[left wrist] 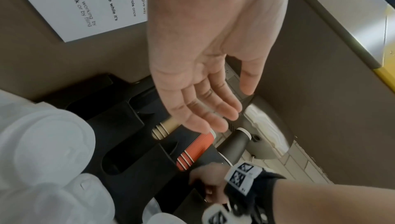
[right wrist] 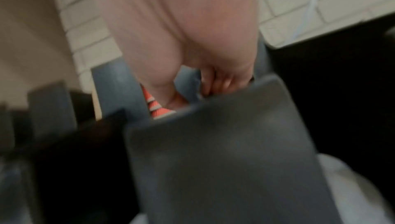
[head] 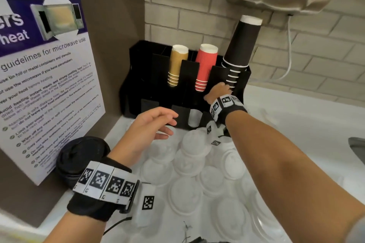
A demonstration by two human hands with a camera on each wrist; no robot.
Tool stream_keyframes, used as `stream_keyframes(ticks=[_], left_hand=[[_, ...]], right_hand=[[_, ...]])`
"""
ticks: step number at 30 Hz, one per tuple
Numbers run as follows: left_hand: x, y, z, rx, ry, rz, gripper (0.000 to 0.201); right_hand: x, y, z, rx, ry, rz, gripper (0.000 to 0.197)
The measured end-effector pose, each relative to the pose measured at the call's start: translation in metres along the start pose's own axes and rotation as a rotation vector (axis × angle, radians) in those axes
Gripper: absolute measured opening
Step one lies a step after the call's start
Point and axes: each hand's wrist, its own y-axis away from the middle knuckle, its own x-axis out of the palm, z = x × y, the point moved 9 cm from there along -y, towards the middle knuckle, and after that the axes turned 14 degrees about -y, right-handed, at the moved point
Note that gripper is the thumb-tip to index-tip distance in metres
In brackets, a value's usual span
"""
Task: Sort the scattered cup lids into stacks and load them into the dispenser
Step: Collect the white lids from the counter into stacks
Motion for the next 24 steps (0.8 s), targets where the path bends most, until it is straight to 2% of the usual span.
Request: stream_keyframes(ticks=[3, 7, 10, 12, 15, 16, 24], left_hand=[[0.0, -0.005, 0.002, -0.008, 0.02, 0.006, 0.026], [0.002, -0.012, 0.003, -0.011, 0.022, 0.009, 0.027], [0.002, -0.016, 0.003, -0.01, 0.024, 0.01, 0.028], [0.002, -0.017, 0.003, -0.013, 0.027, 0.007, 0.028], [0.0, -0.017, 0.004, -0.024, 0.031, 0.003, 0.028], [-0.001, -0.016, 0.004, -0.027, 0.032, 0.004, 0.027], [-0.006, -0.009, 0.002, -0.031, 0.028, 0.011, 0.018]], right_hand=[[0.008, -0.008, 0.006, -0.093, 0.272, 0.117, 0.033], [-0.007, -0.008, 0.024, -0.139, 0.385, 0.148, 0.023], [0.006, -0.003, 0.042, -0.267, 0.342, 0.198, 0.033], [0.025, 0.002, 0.049, -0.358, 0.297, 0.282, 0.039], [0.063, 0.008, 0.044, -0.348, 0.433, 0.479, 0.038], [0.069, 0.009, 0.044, -0.346, 0.472, 0.504, 0.037], [0.093, 0.007, 0.038, -0.383, 0.583, 0.564, 0.041]])
